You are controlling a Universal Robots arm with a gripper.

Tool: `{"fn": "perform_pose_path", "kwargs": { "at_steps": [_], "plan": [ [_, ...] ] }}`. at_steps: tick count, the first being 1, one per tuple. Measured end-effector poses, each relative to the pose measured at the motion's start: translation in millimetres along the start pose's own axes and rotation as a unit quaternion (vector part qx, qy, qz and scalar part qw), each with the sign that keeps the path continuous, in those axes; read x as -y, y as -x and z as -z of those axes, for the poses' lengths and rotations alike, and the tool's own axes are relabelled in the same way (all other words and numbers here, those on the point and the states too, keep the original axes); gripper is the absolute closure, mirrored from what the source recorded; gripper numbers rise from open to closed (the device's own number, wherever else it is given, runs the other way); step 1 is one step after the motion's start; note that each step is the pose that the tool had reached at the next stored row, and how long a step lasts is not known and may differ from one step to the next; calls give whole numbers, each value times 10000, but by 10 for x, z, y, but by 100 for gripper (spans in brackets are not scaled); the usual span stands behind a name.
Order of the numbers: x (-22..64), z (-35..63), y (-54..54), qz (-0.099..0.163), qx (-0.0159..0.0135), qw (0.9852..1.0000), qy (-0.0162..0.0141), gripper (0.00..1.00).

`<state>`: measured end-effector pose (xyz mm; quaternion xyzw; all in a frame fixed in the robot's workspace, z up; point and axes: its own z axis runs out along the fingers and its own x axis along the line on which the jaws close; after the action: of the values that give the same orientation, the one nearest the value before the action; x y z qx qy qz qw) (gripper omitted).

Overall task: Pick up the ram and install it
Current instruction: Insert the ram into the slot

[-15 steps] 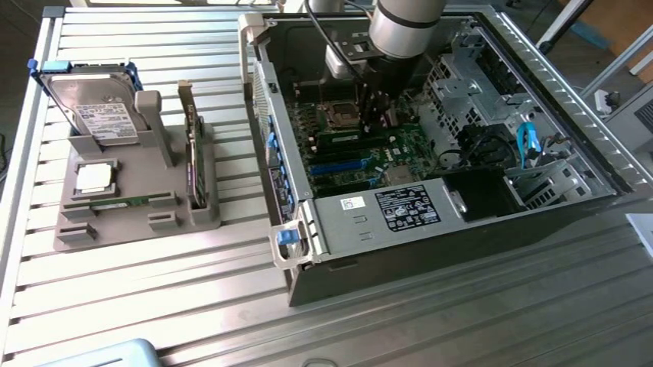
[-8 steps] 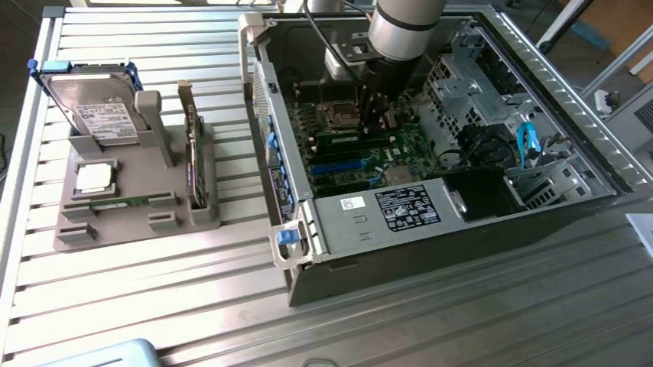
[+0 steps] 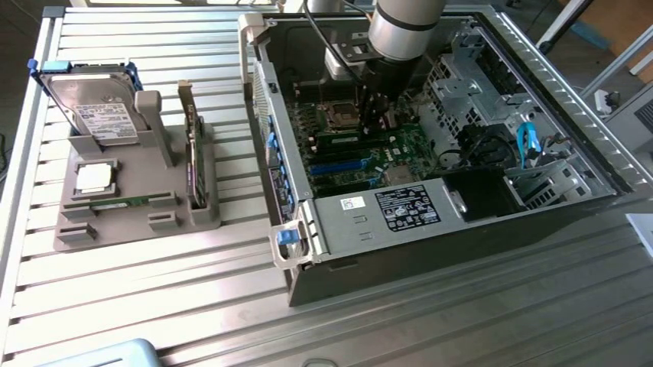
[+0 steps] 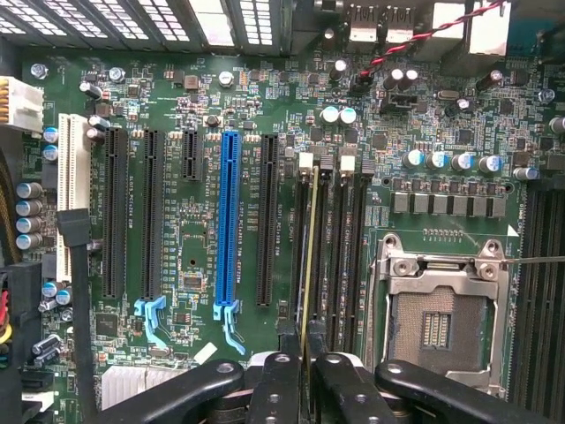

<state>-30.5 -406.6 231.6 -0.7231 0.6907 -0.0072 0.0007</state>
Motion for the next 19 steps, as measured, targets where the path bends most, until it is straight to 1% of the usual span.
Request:
{"fn": "perform_pose_path", "kwargs": {
  "at_steps": [5, 7, 19],
  "plan": [
    [2, 0, 0, 0, 1, 10000, -1, 86],
    [22, 2, -2, 1, 0, 10000, 0, 86],
    [18, 2, -7, 2, 1, 10000, 0, 86]
  ]
}}
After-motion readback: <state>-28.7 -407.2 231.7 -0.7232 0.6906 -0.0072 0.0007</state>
